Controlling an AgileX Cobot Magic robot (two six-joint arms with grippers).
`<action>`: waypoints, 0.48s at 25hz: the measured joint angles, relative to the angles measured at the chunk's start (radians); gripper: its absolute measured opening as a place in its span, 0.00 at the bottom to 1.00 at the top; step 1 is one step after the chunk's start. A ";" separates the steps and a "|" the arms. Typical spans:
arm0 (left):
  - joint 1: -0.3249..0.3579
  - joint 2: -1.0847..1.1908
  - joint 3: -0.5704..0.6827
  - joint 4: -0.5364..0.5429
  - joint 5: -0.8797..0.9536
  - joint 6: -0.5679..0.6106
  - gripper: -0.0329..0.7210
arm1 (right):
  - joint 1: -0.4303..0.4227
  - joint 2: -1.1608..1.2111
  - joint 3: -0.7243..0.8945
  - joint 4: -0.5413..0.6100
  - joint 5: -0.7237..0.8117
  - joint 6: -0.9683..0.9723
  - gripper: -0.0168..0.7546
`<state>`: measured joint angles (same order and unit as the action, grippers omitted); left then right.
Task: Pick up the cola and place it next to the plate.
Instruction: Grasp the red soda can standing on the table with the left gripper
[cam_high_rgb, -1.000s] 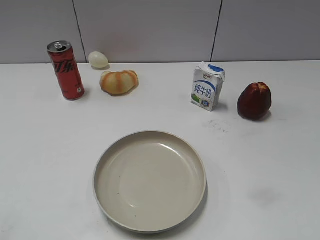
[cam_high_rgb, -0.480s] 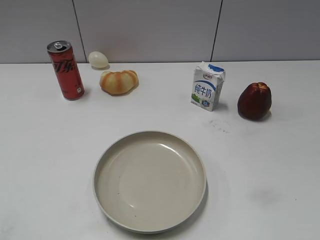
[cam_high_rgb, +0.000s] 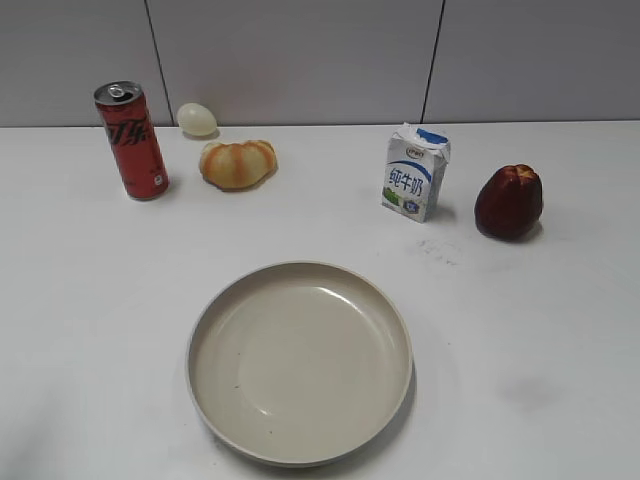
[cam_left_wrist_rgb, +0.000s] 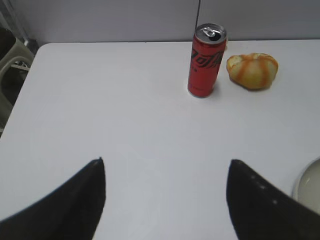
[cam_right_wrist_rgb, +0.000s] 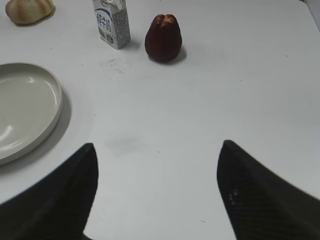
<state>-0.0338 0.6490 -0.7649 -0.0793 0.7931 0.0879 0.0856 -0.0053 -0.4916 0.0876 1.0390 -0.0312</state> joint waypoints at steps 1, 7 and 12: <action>0.000 0.057 -0.045 -0.004 0.000 0.000 0.80 | 0.000 0.000 0.000 0.000 0.000 0.000 0.79; 0.000 0.428 -0.353 -0.015 0.053 0.000 0.80 | 0.000 0.000 0.000 0.000 0.000 0.000 0.79; -0.017 0.710 -0.653 -0.016 0.141 0.000 0.80 | 0.000 0.000 0.000 0.000 0.000 0.000 0.79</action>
<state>-0.0513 1.3589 -1.4183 -0.0957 0.9338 0.0879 0.0856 -0.0053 -0.4916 0.0876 1.0390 -0.0312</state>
